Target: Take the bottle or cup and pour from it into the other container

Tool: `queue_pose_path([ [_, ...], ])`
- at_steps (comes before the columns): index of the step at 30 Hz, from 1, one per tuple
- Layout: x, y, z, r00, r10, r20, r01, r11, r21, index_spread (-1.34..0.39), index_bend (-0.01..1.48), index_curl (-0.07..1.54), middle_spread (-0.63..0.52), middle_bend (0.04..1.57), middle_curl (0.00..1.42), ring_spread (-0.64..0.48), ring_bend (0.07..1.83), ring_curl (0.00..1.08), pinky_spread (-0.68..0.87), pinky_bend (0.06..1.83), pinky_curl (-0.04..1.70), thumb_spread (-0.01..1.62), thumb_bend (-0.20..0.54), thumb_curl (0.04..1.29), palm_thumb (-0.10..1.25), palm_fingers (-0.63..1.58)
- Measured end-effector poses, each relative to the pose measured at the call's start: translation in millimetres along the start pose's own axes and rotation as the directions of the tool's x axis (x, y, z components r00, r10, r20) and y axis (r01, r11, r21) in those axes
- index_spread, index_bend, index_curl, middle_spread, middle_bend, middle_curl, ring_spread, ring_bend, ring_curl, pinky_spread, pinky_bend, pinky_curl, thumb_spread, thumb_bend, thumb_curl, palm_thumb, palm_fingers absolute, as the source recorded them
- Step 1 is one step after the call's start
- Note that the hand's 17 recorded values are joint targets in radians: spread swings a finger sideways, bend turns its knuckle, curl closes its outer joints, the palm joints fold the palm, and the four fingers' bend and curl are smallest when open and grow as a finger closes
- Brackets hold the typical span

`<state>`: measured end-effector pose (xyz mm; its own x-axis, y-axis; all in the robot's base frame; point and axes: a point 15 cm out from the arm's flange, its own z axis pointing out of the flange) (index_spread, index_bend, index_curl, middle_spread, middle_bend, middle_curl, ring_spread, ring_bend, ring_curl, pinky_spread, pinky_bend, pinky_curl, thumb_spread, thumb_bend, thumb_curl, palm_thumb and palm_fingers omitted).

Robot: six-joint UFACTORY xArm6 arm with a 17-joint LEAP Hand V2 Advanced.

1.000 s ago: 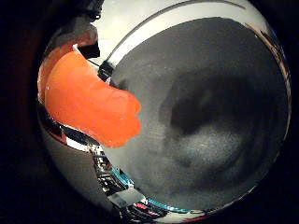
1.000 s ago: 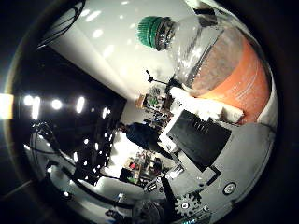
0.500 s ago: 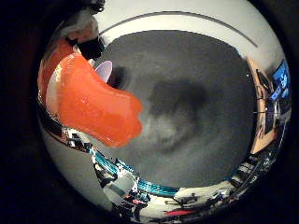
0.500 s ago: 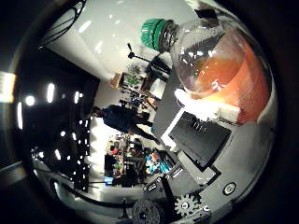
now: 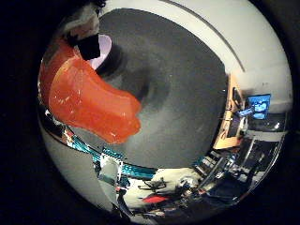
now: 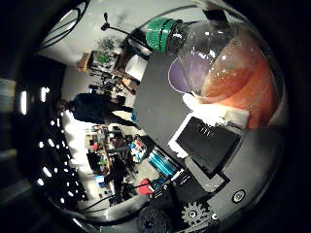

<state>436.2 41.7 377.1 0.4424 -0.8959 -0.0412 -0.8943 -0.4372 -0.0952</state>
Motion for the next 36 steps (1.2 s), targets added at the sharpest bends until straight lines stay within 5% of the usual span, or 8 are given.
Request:
queue_pose_path([
  [9,-14.3,-29.9,16.3,0.971,-0.064,-0.230,0.030,0.989,-0.147,-0.22,1.15,0.96,-0.14,1.35,0.90,-0.28,1.27,0.97,-0.25,1.17,0.98,0.17,-0.018,0.97,1.16,1.07],
  [17,-15.5,-52.1,20.8,0.951,-0.052,-0.304,-0.045,0.952,-0.302,-0.22,1.15,0.96,-0.14,1.34,0.90,-0.29,1.25,0.98,-0.27,1.15,1.00,0.15,-0.018,0.97,1.15,1.07],
  [36,-32.3,-68.3,53.1,0.844,-0.147,-0.515,-0.078,0.917,-0.391,-0.22,1.14,0.97,-0.14,1.33,0.91,-0.29,1.25,0.99,-0.28,1.13,1.02,0.16,-0.018,0.96,1.14,1.08],
])
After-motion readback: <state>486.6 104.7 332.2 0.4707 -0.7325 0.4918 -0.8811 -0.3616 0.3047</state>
